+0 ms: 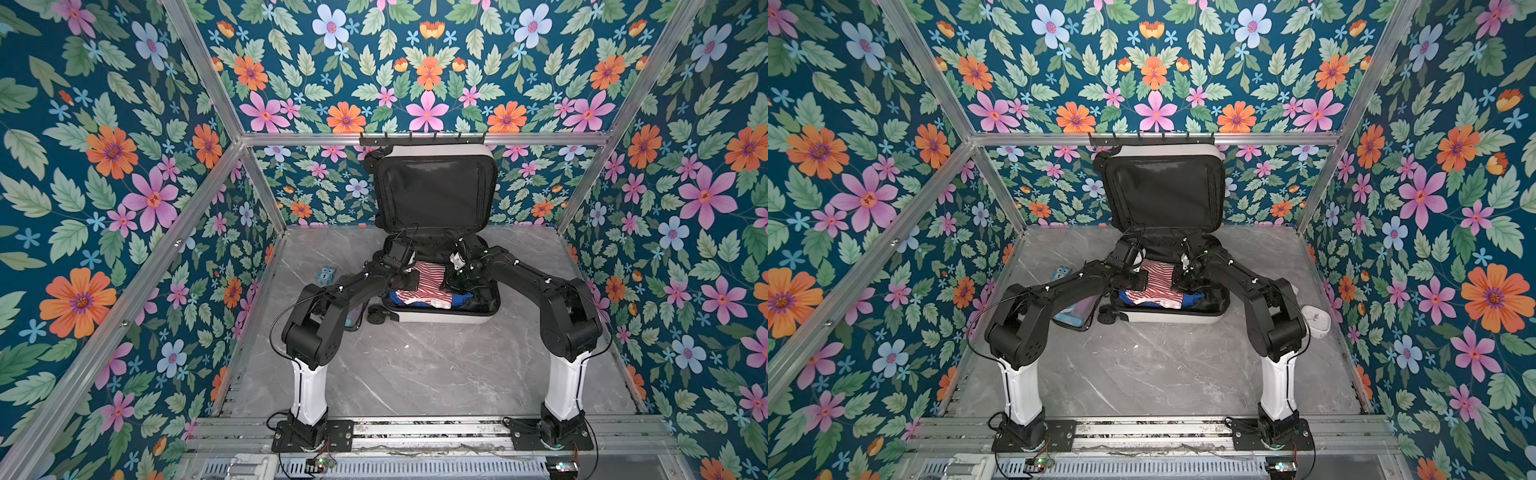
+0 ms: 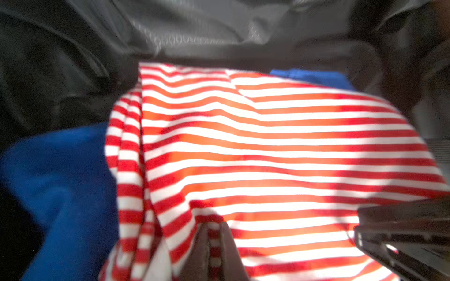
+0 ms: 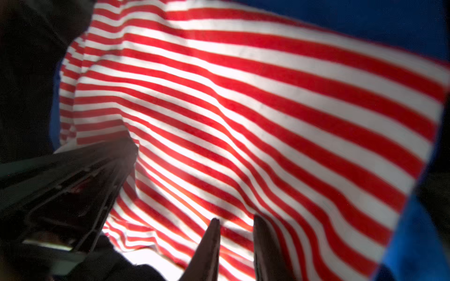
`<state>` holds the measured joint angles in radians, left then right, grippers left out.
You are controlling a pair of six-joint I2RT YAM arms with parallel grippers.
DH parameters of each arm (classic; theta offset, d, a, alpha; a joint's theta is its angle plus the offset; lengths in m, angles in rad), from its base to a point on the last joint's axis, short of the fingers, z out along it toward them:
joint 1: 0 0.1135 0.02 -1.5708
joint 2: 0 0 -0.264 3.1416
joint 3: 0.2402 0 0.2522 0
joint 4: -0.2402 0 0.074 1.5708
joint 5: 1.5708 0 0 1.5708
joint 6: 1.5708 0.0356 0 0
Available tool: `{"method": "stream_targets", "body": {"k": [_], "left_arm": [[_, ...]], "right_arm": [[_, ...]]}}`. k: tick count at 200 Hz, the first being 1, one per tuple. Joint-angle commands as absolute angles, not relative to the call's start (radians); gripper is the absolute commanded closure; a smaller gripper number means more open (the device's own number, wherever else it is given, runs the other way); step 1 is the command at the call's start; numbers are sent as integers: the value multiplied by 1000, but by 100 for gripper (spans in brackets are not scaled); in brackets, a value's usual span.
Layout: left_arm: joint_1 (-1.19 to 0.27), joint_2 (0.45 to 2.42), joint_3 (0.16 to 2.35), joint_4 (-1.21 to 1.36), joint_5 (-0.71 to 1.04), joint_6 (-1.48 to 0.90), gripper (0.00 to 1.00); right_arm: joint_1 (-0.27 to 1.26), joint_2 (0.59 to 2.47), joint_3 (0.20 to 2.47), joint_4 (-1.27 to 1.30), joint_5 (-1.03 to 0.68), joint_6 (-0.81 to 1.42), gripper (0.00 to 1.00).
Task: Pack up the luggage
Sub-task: 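Lower the striped shirt onto the blue T-shirt and open both grippers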
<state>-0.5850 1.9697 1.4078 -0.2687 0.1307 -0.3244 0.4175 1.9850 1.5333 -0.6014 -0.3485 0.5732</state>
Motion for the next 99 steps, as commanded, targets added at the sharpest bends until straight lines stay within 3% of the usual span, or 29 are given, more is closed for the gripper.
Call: {"method": "stream_targets", "body": {"k": [1, 38, 99], "left_arm": [[-584, 1982, 1402, -266, 124, -344, 89], [-584, 1951, 1414, -272, 109, -344, 86], [-583, 1747, 1479, -358, 40, -334, 60]], "right_arm": [[418, 1997, 1524, -595, -325, 583, 73], [418, 1983, 1529, -596, -324, 583, 72], [418, 1843, 1568, -622, -323, 558, 48]]}}
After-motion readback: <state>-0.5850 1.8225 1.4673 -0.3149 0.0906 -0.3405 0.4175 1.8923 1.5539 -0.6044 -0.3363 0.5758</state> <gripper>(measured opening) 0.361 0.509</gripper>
